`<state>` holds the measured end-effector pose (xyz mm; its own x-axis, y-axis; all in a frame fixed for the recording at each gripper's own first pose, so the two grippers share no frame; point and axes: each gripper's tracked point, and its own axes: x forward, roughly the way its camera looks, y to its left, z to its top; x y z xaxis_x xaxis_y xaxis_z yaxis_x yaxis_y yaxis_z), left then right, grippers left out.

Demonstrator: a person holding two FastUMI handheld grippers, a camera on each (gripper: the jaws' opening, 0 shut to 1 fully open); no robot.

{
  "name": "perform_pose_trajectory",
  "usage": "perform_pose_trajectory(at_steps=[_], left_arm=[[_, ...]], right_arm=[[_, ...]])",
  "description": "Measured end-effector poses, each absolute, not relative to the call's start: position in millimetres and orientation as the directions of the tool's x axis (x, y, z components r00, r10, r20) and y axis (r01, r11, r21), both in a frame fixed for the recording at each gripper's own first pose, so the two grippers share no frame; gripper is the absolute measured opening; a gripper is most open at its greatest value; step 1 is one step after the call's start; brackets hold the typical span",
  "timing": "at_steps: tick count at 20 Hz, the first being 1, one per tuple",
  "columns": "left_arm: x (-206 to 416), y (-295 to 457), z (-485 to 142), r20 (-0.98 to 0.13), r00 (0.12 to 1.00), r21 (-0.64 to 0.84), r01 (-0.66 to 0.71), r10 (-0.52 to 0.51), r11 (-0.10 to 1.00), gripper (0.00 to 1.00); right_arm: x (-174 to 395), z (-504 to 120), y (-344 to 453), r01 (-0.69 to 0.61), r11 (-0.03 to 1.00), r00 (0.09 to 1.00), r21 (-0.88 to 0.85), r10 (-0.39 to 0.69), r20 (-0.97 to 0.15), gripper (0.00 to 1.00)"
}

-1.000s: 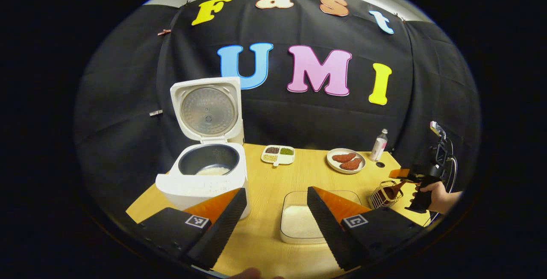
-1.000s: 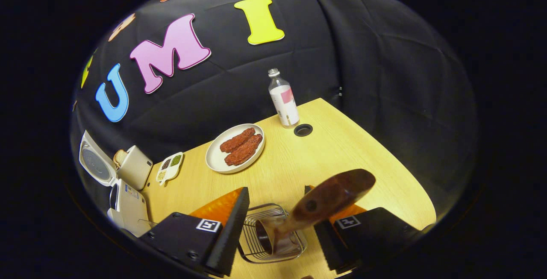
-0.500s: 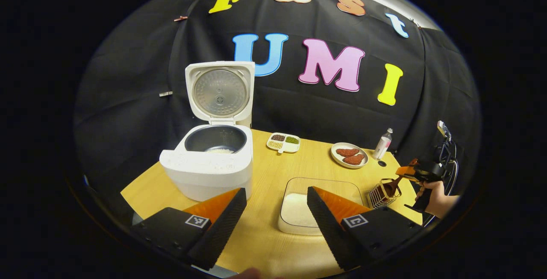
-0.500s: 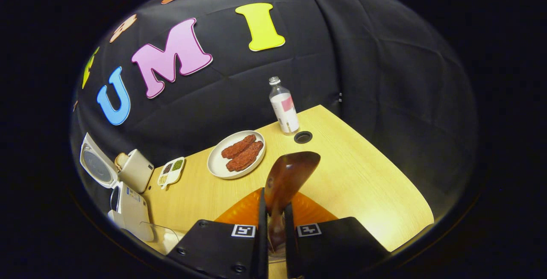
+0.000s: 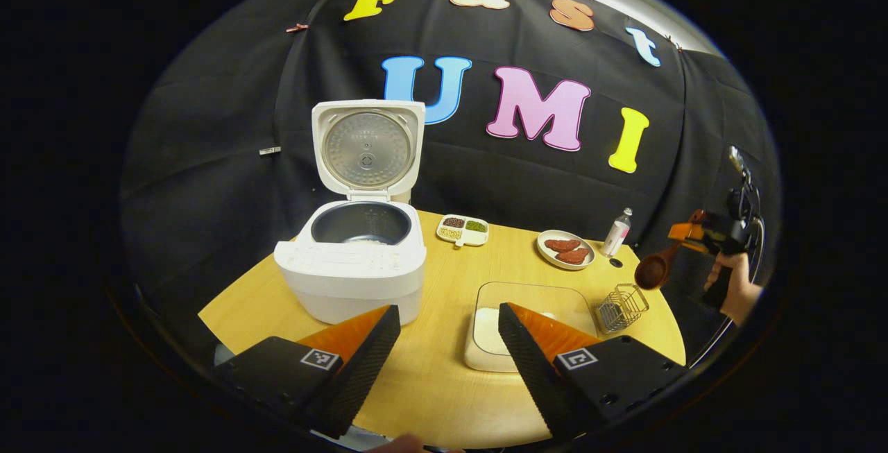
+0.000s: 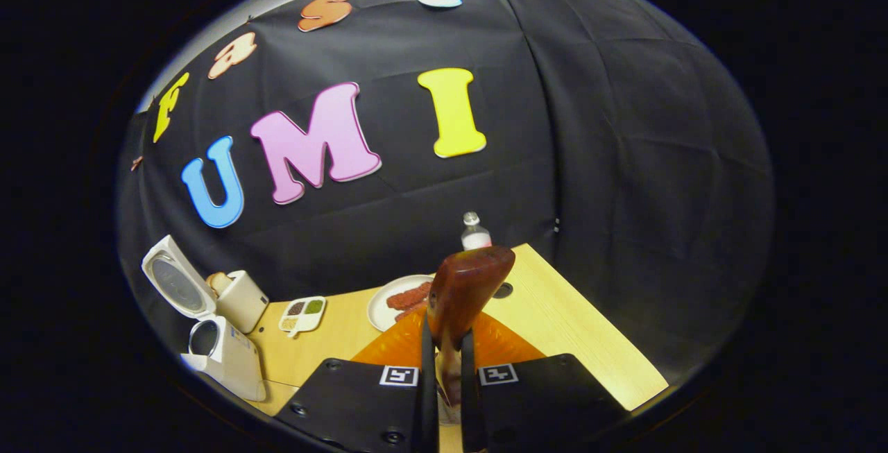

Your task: Close the left gripper, press the button to open the rice cooker; take a wooden spoon from the chopstick holder with the right hand, scoop a spoonful of rice and pour it into the rice cooker, then put the wooden spoon back into the chopstick holder.

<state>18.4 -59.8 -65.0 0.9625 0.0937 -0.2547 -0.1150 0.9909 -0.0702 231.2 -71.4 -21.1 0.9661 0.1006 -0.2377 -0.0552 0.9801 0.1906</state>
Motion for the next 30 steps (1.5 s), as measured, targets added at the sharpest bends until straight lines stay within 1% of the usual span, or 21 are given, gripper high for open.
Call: perform_pose_trajectory(at_steps=[3, 5, 8, 11, 15, 19, 20, 21, 24, 28, 30], left_arm=[[6, -39, -64, -0.247, 0.964, -0.054, -0.118, 0.101, 0.992, 0.98], [-5, -22, -64, -0.232, 0.965, -0.055, -0.138, 0.122, 0.989, 0.98], [-18, -14, -83, -0.275, 0.956, -0.138, -0.145, 0.103, 0.980, 0.96], [-29, 1, -91, -0.286, 0.951, -0.175, -0.173, 0.118, 0.969, 0.96], [-40, 14, -89, -0.269, 0.957, -0.179, -0.162, 0.110, 0.970, 0.95], [-45, 26, -100, -0.293, 0.951, -0.169, -0.151, 0.096, 0.974, 0.96], [-45, 29, -104, -0.303, 0.949, -0.174, -0.151, 0.093, 0.973, 0.98], [-45, 30, -109, -0.313, 0.946, -0.181, -0.148, 0.086, 0.972, 0.96], [-42, 36, -126, -0.342, 0.936, -0.176, -0.149, 0.082, 0.973, 0.96], [-37, 39, -134, -0.353, 0.933, -0.190, -0.140, 0.066, 0.972, 0.96], [-35, 41, -138, -0.360, 0.931, -0.192, -0.143, 0.066, 0.971, 0.96]], right_arm=[[206, -11, -36, -0.115, 0.965, 0.958, 0.237, 0.171, -0.231, 0.17], [192, -10, -11, -0.151, 0.960, 0.952, 0.235, 0.206, -0.228, 0.17], [176, -8, 29, -0.212, 0.948, 0.938, 0.235, 0.266, -0.225, 0.17], [159, -17, 61, -0.266, 0.934, 0.918, 0.237, 0.320, -0.235, 0.17], [145, -48, 93, -0.302, 0.930, 0.898, 0.208, 0.351, -0.265, 0.17], [151, -87, 105, -0.276, 0.946, 0.896, 0.171, 0.318, -0.311, 0.17], [153, -97, 108, -0.276, 0.949, 0.893, 0.154, 0.312, -0.324, 0.17], [155, -108, 108, -0.278, 0.952, 0.889, 0.128, 0.305, -0.340, 0.17], [154, -138, 106, -0.273, 0.961, 0.886, 0.051, 0.272, -0.375, 0.17], [145, -176, 104, -0.254, 0.967, 0.879, -0.029, 0.218, -0.423, 0.17], [140, -189, 101, -0.268, 0.957, 0.873, -0.111, 0.192, -0.449, 0.17]])
